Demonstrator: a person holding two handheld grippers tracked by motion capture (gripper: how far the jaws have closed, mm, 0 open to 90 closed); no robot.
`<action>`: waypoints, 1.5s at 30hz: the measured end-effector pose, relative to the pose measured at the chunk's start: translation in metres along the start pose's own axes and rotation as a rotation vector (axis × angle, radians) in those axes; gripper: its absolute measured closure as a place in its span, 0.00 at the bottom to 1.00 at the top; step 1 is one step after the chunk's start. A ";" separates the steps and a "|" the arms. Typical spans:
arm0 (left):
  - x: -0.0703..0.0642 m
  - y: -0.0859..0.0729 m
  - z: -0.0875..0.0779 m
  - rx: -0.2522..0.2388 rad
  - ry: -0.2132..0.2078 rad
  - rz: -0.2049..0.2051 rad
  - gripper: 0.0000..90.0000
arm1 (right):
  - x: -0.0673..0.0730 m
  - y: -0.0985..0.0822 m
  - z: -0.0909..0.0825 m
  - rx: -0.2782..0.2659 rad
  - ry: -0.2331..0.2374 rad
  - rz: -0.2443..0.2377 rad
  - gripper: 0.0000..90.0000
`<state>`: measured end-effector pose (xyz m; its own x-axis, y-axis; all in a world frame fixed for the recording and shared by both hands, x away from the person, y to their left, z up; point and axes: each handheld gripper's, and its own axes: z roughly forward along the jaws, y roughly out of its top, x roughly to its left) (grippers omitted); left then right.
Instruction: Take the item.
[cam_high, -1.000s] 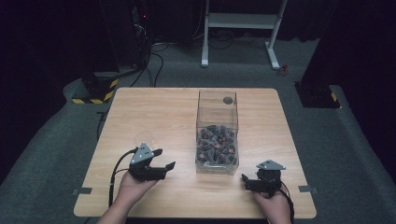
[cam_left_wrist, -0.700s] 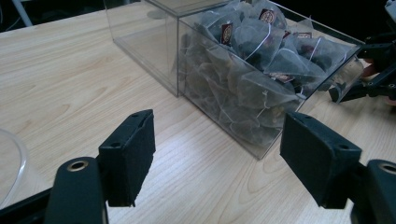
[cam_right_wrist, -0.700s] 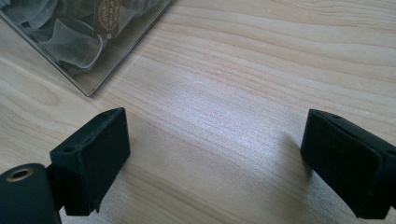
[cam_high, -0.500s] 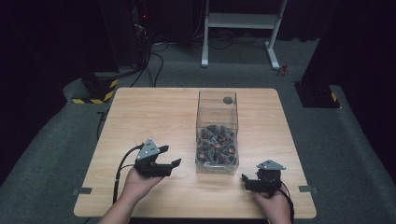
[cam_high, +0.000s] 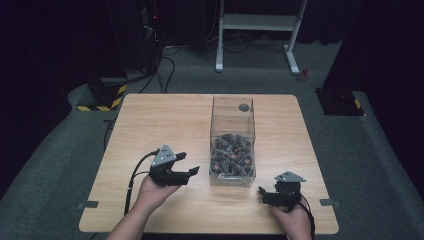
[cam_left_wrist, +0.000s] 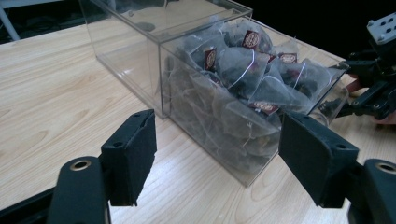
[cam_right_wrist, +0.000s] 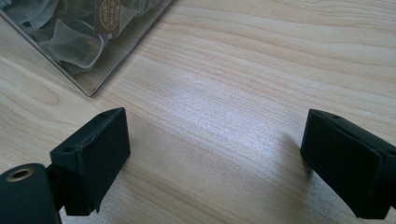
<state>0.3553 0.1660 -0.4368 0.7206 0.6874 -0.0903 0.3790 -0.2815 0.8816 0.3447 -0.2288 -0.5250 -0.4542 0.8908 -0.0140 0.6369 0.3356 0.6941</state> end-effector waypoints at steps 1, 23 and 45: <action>0.000 0.001 0.001 0.000 0.000 -0.001 0.31 | 0.000 0.000 0.000 0.000 0.000 0.000 0.09; -0.006 0.018 0.025 -0.010 -0.053 -0.002 0.33 | 0.000 0.000 0.000 0.000 0.005 -0.005 0.09; -0.012 0.033 0.054 -0.003 -0.091 0.012 0.38 | 0.001 0.000 0.000 -0.001 0.010 -0.008 0.09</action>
<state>0.3900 0.1123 -0.4319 0.7751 0.6201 -0.1214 0.3681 -0.2870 0.8844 0.3444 -0.2283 -0.5251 -0.4649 0.8853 -0.0123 0.6330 0.3420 0.6945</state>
